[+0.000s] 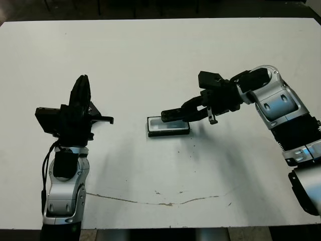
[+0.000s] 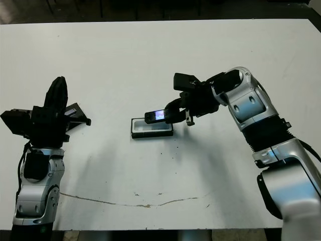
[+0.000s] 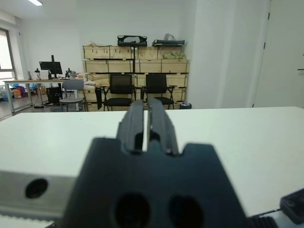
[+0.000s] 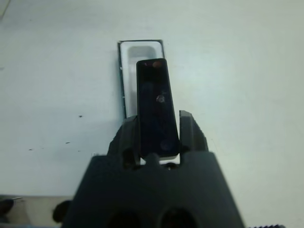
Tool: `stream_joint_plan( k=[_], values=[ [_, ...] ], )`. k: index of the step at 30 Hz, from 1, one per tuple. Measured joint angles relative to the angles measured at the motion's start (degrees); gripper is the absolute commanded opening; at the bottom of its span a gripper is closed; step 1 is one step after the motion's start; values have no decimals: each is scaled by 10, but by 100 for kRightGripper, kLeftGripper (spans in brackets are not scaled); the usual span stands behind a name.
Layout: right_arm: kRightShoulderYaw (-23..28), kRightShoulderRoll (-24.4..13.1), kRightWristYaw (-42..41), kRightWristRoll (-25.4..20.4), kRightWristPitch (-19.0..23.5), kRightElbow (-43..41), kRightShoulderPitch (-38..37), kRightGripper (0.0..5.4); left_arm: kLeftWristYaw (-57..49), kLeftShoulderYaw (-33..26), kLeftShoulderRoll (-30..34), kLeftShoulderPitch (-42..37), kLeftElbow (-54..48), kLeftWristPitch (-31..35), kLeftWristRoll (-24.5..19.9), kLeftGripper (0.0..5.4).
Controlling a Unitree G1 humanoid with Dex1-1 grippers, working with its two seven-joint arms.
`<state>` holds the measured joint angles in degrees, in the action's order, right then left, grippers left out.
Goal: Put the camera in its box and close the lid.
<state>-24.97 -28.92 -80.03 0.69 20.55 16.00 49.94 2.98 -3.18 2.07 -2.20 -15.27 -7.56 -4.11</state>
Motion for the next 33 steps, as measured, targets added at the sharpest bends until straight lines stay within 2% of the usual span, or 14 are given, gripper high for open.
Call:
stream_joint_plan(
  k=[4, 9, 33],
  values=[
    [-7, -1, -8, -1, 20, -16, -2, 71, 0, 3, 0, 1, 0, 0, 3, 0],
    [-7, -1, -8, -8, 22, -22, -2, 71, -2, 5, 0, 1, 0, -1, 12, 0],
    [-14, 14, 12, 6, 9, -14, -2, 71, -6, 7, 0, 1, 6, -11, 17, 0]
  ],
)
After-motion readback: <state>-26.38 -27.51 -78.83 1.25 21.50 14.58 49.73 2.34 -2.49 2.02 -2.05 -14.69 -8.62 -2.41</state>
